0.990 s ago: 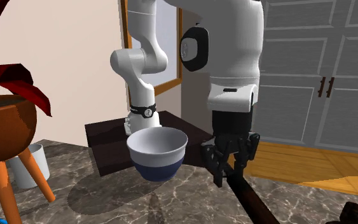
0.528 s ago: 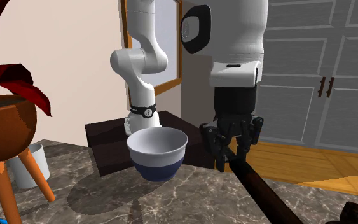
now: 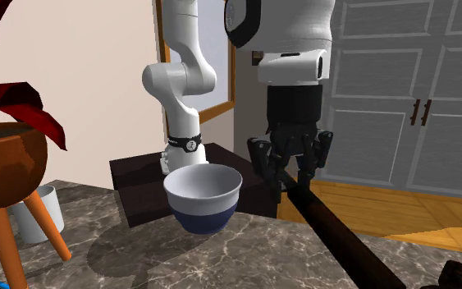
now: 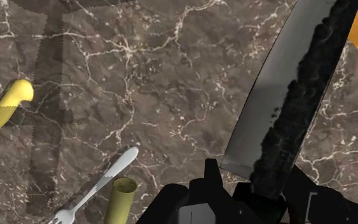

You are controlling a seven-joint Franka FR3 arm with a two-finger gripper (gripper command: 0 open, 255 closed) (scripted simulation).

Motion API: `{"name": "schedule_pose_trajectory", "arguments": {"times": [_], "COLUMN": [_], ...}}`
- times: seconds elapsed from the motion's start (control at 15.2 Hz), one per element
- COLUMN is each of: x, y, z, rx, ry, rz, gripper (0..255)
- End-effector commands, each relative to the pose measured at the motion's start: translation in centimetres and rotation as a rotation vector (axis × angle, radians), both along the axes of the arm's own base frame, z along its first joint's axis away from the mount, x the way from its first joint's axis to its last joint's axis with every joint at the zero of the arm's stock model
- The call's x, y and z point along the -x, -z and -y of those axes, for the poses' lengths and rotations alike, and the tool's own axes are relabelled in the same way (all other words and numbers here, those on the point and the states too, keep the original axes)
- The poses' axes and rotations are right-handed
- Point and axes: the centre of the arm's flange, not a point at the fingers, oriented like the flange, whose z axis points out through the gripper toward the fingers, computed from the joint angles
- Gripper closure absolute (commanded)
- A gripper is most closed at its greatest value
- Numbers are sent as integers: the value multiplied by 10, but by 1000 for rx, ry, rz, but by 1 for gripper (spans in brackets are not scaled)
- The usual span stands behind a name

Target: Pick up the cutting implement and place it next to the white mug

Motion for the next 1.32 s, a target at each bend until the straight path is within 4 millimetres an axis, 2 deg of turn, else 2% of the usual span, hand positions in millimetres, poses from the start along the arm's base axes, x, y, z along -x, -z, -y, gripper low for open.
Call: {"name": "schedule_pose_trajectory", "arguments": {"times": [0.0,1.25], "x": [12,142], "y": [-1,-1], "z": [21,235], "rx": [0,0], "ry": [0,0], "rz": [0,0], "gripper": [255,255]}}
